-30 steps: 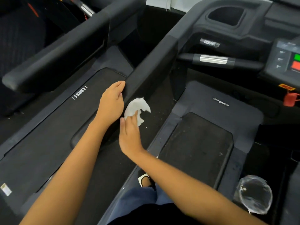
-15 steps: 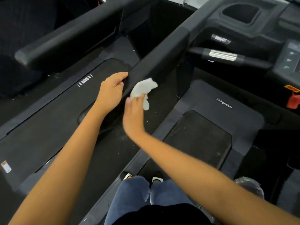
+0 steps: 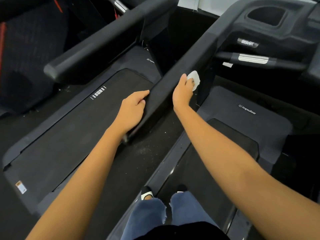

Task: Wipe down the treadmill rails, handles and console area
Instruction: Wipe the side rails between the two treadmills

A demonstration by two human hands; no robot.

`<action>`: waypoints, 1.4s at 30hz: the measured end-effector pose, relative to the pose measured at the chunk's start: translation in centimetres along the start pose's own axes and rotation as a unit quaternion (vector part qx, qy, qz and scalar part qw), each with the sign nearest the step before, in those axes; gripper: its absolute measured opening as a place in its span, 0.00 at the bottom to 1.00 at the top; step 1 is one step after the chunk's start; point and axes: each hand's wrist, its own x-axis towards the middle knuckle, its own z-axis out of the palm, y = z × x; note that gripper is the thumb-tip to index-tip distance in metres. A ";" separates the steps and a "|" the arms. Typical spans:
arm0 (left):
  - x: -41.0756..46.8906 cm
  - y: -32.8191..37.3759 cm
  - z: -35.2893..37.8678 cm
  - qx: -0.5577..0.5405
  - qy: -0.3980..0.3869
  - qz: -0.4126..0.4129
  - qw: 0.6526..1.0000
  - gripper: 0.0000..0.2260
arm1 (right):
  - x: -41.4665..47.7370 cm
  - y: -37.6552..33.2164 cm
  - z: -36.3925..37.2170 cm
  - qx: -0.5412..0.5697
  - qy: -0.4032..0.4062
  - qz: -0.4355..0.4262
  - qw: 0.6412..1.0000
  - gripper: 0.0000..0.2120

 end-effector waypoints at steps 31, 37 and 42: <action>-1.1 -0.9 1.5 0.101 0.015 0.078 0.992 0.21 | -13.9 7.0 1.1 0.013 -0.044 -0.065 0.997 0.08; -1.2 -1.0 1.5 0.116 0.025 0.088 0.989 0.20 | -10.8 4.0 0.2 -0.016 0.028 -0.018 0.999 0.16; -1.3 -0.8 1.6 0.116 0.027 0.083 0.989 0.20 | -22.1 11.2 -0.8 -0.103 -0.042 -0.135 0.985 0.17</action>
